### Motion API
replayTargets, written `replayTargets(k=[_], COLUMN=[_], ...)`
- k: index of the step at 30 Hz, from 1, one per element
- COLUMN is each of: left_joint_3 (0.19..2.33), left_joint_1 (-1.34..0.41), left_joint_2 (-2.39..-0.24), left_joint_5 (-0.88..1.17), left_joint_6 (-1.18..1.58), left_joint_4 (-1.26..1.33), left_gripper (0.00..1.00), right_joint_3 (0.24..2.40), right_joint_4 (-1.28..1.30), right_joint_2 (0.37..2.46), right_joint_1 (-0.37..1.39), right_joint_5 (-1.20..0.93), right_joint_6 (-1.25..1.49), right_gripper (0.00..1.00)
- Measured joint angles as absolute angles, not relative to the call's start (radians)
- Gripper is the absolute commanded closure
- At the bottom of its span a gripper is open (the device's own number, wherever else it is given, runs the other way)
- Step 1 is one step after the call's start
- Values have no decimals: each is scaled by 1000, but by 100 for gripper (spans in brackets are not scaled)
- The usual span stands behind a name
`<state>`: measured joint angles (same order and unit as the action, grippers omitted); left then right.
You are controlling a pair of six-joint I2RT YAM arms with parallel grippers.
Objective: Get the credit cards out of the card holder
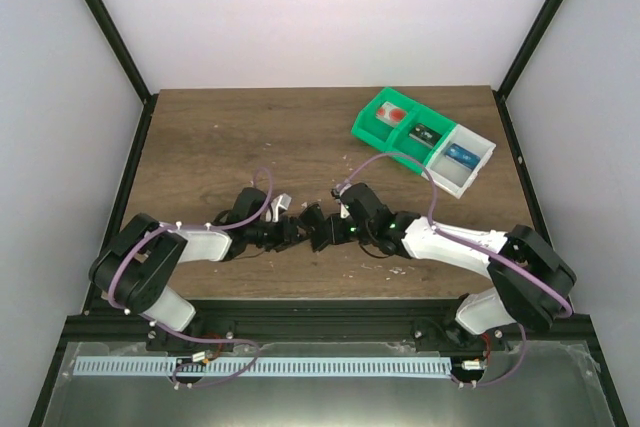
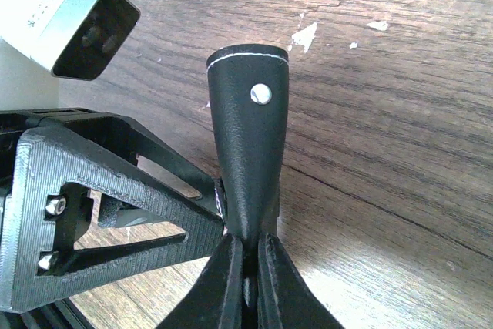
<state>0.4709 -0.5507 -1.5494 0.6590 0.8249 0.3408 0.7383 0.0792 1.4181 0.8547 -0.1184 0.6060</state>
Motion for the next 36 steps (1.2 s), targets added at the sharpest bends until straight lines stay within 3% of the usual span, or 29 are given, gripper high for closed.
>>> replayTargets(k=[12, 26, 32, 36], left_joint_3=[471, 503, 514, 516], left_joint_1=[-556, -570, -574, -572], left_joint_2=[-1533, -1576, -1555, -1551], left_joint_5=[674, 651, 632, 606], left_joint_6=[865, 812, 789, 783], left_joint_4=[397, 342, 300, 272], left_gripper=[53, 79, 100, 100], right_joint_3=[732, 705, 704, 703], right_joint_4=[73, 57, 53, 51], right_joint_2=[1418, 1417, 1417, 1418], right_joint_1=[860, 860, 860, 860], right_joint_5=[-121, -149, -150, -139], right_joint_6=[606, 603, 603, 604], right_gripper=[100, 99, 100, 99])
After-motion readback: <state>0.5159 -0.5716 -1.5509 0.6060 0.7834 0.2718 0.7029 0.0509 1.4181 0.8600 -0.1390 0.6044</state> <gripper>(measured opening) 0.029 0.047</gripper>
